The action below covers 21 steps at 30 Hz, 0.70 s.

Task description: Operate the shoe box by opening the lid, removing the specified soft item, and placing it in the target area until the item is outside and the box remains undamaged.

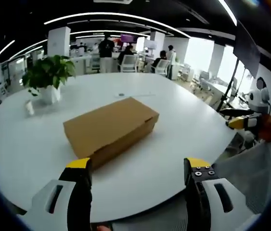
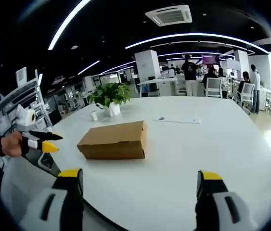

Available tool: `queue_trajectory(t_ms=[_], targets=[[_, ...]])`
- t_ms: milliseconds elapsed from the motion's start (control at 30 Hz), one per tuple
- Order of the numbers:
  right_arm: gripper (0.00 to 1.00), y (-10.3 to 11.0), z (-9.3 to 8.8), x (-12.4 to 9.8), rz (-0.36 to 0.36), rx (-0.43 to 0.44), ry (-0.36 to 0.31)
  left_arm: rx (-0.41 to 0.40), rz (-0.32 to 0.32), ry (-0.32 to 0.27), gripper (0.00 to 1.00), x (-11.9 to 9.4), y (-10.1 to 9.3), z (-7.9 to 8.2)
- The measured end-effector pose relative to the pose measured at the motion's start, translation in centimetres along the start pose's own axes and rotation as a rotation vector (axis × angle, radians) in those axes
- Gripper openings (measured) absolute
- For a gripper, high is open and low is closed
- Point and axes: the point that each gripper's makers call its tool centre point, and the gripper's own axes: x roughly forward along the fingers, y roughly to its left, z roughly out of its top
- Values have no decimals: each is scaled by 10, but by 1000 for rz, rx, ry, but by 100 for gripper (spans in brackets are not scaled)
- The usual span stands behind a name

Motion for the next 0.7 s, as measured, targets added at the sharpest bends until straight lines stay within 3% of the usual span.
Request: queue_trajectory(t_ms=[700], targets=[[99,-1,4,0,-1,7,-18,-5,1,-8,80,1,3,1]])
